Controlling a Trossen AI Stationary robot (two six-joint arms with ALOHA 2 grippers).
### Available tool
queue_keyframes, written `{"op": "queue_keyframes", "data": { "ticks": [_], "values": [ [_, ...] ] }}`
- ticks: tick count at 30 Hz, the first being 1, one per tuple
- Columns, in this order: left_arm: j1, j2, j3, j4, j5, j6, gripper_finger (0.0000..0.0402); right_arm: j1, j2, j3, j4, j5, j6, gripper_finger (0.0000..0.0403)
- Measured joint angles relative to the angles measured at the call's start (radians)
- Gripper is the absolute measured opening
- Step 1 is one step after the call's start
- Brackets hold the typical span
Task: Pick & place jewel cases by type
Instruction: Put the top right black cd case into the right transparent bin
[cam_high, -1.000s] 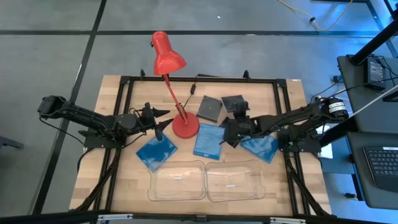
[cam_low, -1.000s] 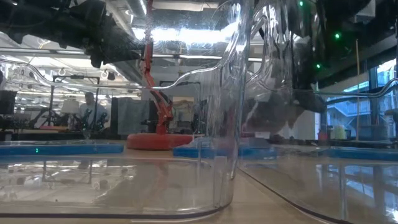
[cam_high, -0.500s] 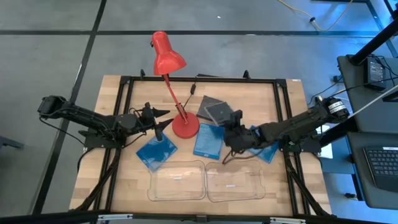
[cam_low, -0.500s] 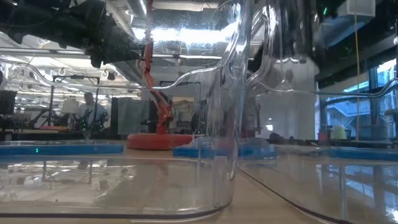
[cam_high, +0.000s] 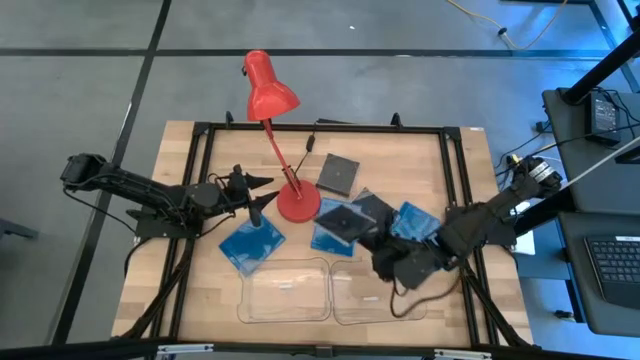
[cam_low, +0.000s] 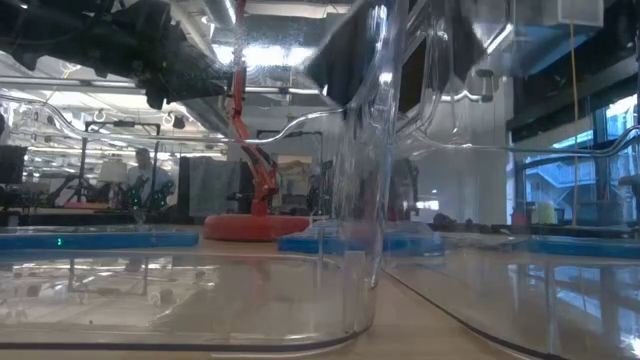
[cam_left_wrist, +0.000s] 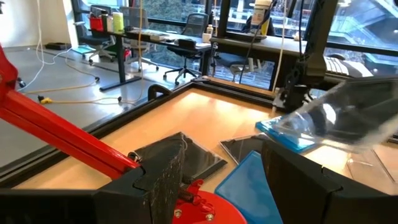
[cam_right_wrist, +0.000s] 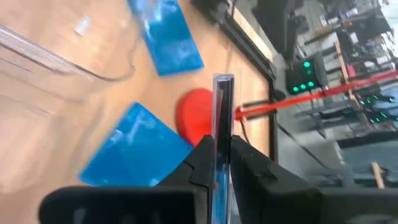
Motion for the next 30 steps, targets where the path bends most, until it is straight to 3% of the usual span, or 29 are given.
{"op": "queue_keyframes", "data": {
  "ticks": [5,12,18,30],
  "values": [
    [0.0,0.0,0.0,-0.011,0.002,-0.039,0.0212,0.083,0.0,0.058,-0.063,-0.002,0.145,0.0043],
    [-0.001,0.0,0.0,-0.034,0.001,-0.041,0.0212,0.169,0.0,0.134,-0.28,-0.015,0.426,0.0044],
    [-0.001,0.0,0.0,-0.041,0.001,-0.04,0.0212,0.226,0.0,0.193,-0.283,-0.125,0.48,0.0044],
    [-0.001,0.0,0.0,-0.048,-0.005,0.011,0.0212,0.243,0.005,0.24,-0.384,-0.27,0.883,0.0044]
  ]
}}
